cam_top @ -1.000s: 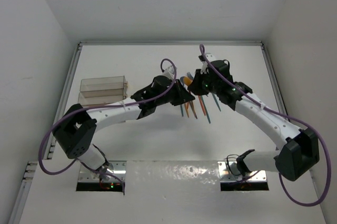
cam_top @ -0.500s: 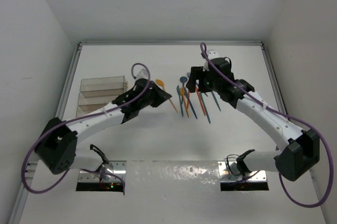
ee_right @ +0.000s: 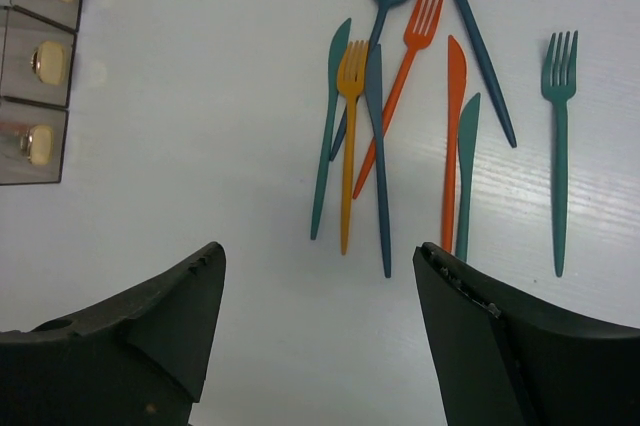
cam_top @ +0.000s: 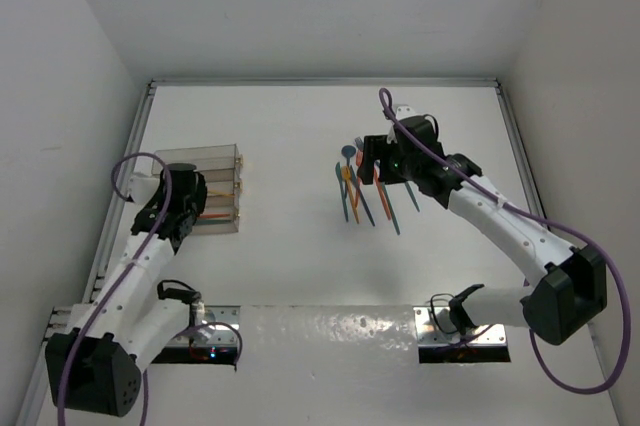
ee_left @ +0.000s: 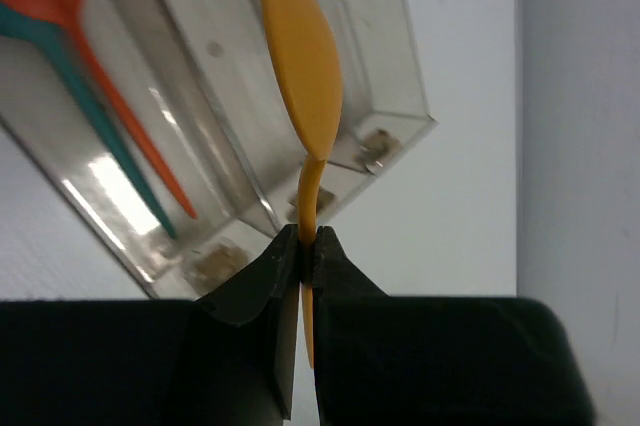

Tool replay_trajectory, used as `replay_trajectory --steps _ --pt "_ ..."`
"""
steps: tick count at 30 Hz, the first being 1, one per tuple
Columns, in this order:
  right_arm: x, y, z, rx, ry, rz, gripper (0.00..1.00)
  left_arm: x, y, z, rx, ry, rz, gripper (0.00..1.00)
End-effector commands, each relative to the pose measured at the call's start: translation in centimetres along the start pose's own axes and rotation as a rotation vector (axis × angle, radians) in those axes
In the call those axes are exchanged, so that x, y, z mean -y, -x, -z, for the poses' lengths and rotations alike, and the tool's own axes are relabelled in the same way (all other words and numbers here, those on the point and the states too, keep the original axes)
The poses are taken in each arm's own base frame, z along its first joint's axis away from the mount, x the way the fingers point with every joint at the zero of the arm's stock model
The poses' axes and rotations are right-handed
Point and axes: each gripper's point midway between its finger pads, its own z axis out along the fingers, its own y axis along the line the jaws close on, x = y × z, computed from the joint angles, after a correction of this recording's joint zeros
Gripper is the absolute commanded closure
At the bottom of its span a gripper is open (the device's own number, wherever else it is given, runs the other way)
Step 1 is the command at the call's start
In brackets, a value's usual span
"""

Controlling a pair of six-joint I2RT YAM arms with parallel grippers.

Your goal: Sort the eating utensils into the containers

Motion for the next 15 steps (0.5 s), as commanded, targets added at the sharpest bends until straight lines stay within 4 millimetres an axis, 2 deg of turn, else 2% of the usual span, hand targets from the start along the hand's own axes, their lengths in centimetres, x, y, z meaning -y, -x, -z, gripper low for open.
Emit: replay_trajectory --steps 1,3,4,6,13,15 --pt "-0.5 0.5 0.7 0.024 0.027 -0.008 0.25 -3.8 2.4 -1.0 0.077 0.127 0.065 1.00" --pt "-0.3 0.4 0.8 0.028 0.025 -0.005 0.24 -4.4 2.7 -1.6 0.070 0.145 0.052 1.00" --pt "-0.4 0.4 1.0 0.032 0.028 -0.004 0.24 -5.0 3.5 -2.0 0.085 0.172 0.068 1.00" --pt "-0.2 0.1 1.0 0.030 0.024 0.002 0.24 -6.2 3.6 -2.8 0.078 0.215 0.071 1.00" --pt "0.1 -0.1 1.1 0.036 0.020 0.006 0.23 -8.1 1.9 -4.3 0.020 0.257 0.094 1.00" --pt "0.1 -0.2 1.1 0.035 0.018 0.009 0.23 -8.5 1.7 -4.4 0.014 0.265 0.093 0.97"
